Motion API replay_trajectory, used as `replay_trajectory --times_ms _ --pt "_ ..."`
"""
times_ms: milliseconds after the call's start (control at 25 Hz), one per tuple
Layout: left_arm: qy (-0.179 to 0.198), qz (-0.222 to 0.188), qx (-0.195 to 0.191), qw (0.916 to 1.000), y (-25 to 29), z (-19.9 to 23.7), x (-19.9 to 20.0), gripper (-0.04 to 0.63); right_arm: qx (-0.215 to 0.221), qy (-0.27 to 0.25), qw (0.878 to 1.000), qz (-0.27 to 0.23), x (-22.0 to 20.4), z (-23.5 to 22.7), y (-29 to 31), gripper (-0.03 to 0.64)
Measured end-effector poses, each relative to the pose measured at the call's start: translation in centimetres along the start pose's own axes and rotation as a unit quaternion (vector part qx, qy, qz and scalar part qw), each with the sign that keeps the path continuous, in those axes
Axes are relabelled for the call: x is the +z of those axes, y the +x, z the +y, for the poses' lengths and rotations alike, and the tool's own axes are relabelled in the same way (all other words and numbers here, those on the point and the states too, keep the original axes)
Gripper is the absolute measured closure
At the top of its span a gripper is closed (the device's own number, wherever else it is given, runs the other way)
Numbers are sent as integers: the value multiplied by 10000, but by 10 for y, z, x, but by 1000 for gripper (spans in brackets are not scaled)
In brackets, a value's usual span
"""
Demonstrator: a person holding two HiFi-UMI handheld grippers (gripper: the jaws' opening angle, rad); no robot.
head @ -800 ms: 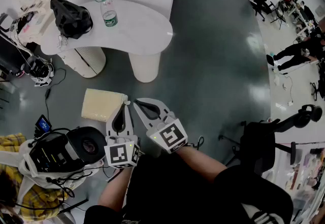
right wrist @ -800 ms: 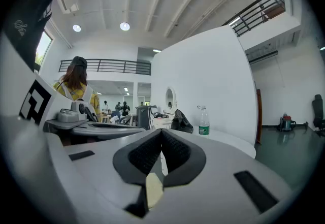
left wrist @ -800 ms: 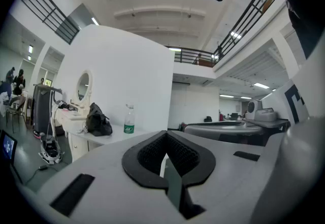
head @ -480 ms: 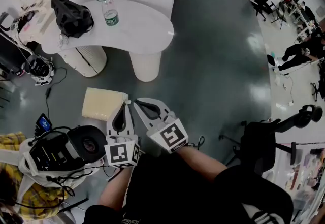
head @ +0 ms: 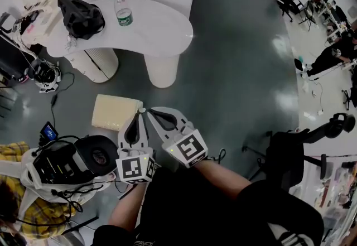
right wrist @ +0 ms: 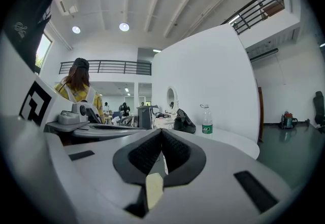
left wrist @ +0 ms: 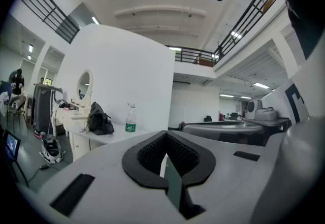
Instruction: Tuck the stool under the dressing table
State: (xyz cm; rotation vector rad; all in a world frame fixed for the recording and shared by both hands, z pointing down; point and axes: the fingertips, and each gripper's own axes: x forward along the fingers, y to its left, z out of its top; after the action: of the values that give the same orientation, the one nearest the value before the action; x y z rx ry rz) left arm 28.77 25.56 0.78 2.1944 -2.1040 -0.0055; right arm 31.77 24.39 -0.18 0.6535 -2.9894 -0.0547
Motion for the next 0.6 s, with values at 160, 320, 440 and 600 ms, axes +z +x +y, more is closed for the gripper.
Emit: replay_trajectory --times_ms 160,320,440,600 --pt "-1 -3 -8 10000 -6 7 2 592 -32 143 9999 -8 1 8 6 611" --pt "6 -7 -39 10000 -2 39 3 592 -54 185 9998 -20 3 17 37 611" --pt "5 10 -54 10000 -11 44 2 592 -44 127 9999 22 1 27 39 611" --pt "-24 43 -90 9999 -15 69 0 592 -95 249 9996 74 0 41 59 611"
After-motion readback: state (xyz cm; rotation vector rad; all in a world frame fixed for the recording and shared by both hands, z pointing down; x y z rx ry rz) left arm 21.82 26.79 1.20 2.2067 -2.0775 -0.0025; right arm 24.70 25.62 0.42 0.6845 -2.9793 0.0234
